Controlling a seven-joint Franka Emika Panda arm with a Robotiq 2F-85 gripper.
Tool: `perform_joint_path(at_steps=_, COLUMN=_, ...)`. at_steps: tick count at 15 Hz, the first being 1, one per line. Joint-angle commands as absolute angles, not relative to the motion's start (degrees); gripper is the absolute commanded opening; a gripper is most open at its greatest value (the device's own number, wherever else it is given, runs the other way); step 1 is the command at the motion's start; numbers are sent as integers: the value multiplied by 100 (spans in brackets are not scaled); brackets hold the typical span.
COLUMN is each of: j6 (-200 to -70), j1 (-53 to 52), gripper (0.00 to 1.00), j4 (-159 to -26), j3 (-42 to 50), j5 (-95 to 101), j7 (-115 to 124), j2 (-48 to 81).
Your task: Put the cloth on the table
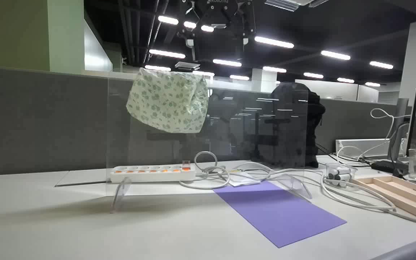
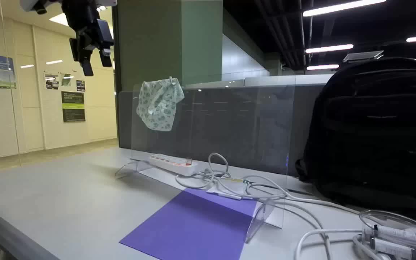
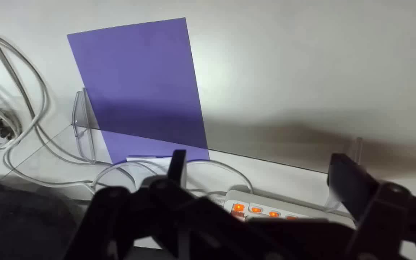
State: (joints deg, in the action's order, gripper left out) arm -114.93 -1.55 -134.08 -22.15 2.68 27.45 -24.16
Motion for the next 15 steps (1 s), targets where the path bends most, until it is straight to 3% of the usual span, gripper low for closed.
perform_joint_path(at_steps=1, j6=-11478, j1=-353, gripper=100, j4=-13396, j3=-2040, j5=358, j7=2816, j2=-2381)
perform_joint_path(at_steps=15, j6=-11775, j1=-362, gripper=100, j4=-13427, j3=-2079, j5=545, j7=2882, j2=-2275)
